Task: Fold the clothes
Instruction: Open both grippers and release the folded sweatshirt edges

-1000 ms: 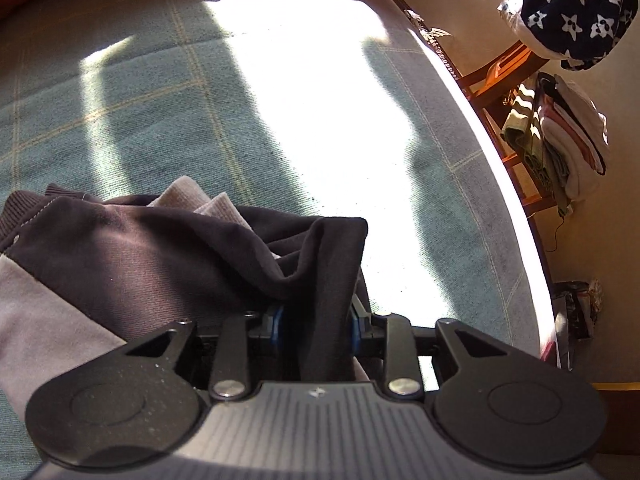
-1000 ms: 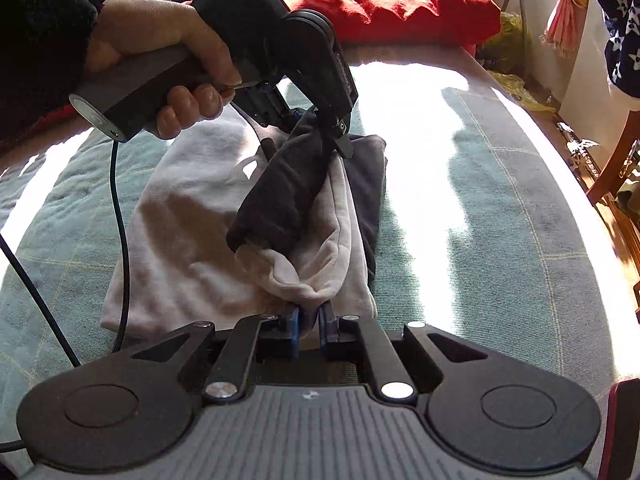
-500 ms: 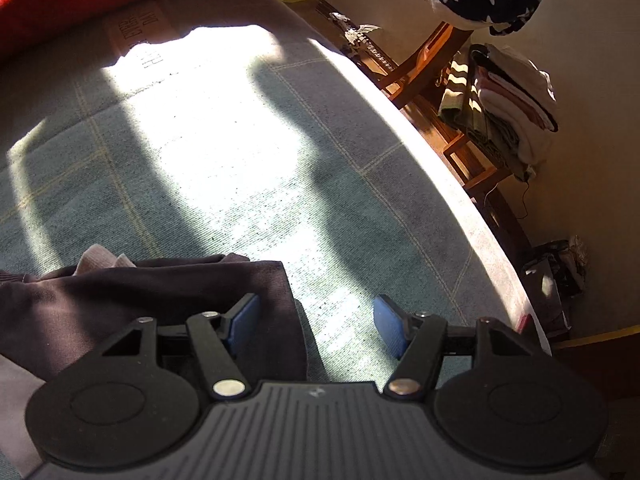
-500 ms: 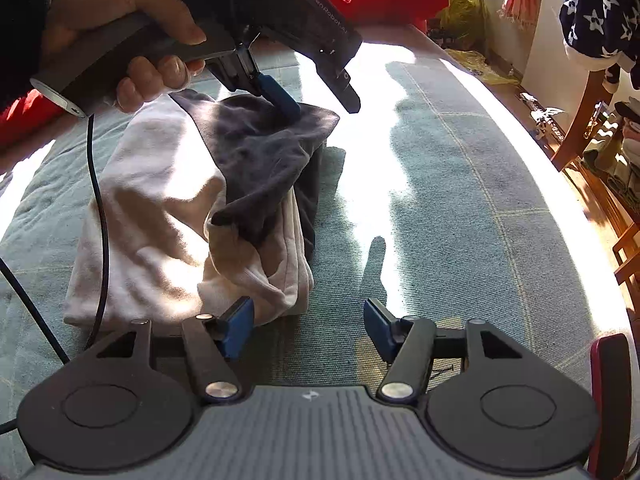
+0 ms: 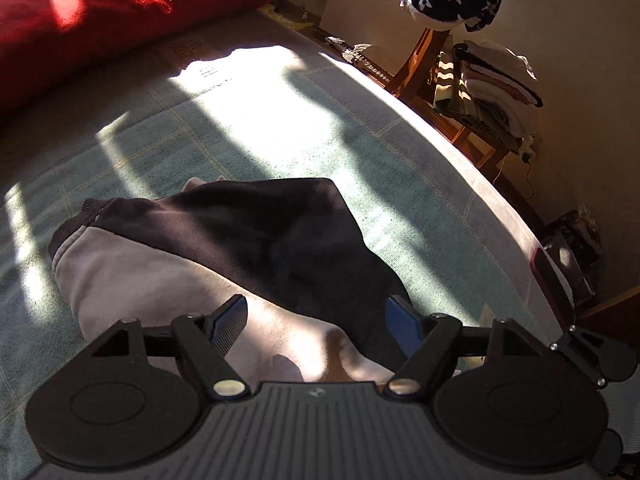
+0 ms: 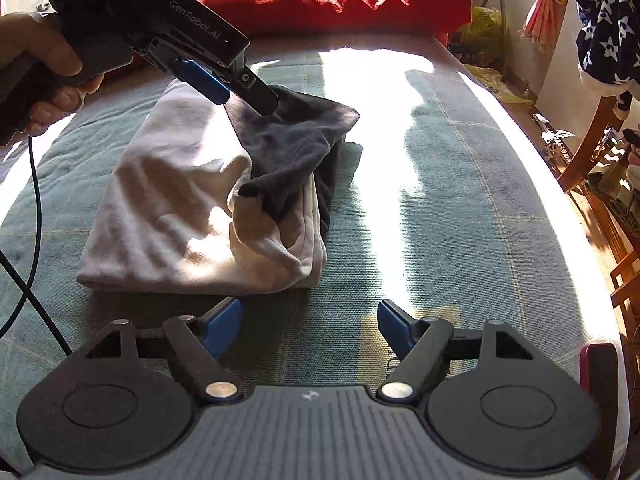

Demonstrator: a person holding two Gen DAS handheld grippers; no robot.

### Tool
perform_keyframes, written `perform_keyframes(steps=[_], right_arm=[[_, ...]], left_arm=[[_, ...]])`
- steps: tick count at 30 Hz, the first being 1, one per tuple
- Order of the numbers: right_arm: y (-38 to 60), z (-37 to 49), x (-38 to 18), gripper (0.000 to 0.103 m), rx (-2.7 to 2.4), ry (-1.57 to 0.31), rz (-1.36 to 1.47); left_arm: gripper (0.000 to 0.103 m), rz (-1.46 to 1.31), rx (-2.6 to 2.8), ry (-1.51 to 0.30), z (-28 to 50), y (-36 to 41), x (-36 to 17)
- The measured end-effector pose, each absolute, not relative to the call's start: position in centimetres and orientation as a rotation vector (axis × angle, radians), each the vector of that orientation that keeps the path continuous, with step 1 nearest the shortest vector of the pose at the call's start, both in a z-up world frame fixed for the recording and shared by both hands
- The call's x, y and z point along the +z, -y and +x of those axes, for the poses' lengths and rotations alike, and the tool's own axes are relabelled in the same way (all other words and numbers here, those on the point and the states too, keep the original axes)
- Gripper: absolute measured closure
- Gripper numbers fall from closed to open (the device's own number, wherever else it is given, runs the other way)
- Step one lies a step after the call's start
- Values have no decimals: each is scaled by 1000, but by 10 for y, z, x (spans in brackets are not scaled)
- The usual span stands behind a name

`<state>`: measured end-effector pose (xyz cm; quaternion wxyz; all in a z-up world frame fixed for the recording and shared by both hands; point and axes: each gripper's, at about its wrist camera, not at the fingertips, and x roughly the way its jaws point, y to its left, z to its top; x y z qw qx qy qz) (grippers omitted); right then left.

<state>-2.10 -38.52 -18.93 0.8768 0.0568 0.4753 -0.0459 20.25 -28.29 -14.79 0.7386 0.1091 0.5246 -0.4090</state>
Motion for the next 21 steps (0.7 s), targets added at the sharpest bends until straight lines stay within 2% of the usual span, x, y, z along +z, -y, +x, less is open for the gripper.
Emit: perform_keyframes(steps=[5, 9, 12, 21], right_arm=[[380, -20, -186, 21, -74, -1018, 43], [380, -2, -166, 13, -40, -953, 89], [371, 29, -157, 7, 47, -908, 103], [356, 101, -155, 6, 175, -873, -6]], left_arm=[[24, 150, -804, -1152, 190, 228, -157], [24, 84, -768, -1147, 179, 197, -161], [24, 73, -757, -1137, 177, 185, -161], [25, 20, -783, -1036, 211, 180, -152]])
